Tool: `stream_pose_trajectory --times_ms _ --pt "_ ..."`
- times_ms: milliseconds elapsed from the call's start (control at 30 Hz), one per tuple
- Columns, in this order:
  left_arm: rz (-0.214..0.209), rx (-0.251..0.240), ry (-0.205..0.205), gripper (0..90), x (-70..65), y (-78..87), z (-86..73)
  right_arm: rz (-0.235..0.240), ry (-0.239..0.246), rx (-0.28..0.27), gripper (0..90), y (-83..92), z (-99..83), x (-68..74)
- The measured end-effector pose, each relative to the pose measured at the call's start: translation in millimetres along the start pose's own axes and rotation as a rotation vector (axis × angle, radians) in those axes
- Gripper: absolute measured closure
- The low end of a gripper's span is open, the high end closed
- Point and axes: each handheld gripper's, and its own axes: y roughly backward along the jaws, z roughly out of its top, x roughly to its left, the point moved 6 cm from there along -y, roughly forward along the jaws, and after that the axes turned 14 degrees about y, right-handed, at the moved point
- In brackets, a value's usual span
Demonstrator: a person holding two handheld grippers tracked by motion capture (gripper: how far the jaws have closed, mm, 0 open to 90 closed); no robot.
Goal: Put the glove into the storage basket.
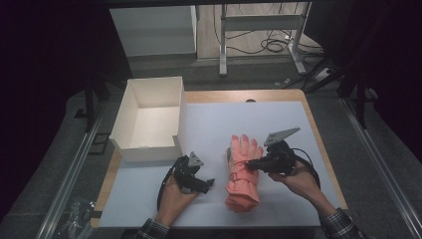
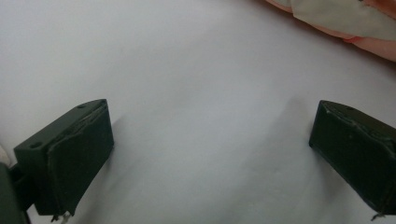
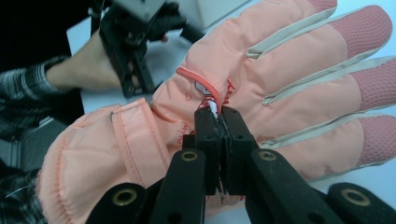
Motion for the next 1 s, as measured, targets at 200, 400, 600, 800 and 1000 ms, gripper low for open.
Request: stream_pose_trajectory --times_ms 200,400,600,800,1000 --pt "0.000 0.000 -0.003 0.0 0.2 0.0 0.0 -0.012 0.006 0.045 86.2 -17.8 -10.6 0.8" --pt "0.000 0.000 -0.001 0.0 0.1 -0.1 -0.1 -0.050 0.031 0.082 84.6 -34.0 -17.0 1.2" --pt "-0.001 -0.001 0.006 0.0 -0.4 -0.2 -0.3 -0.049 -0.001 0.059 84.1 -43.6 -25.2 1.4" --pt "0.000 0.000 -0.001 0.0 0.2 -0.1 0.0 -0.061 0.021 0.036 75.8 -36.1 -22.5 2.8" --pt "-0.002 0.001 0.007 0.0 -0.4 -0.2 -0.2 -0.087 0.056 -0.001 69.9 -19.4 -15.6 3.4"
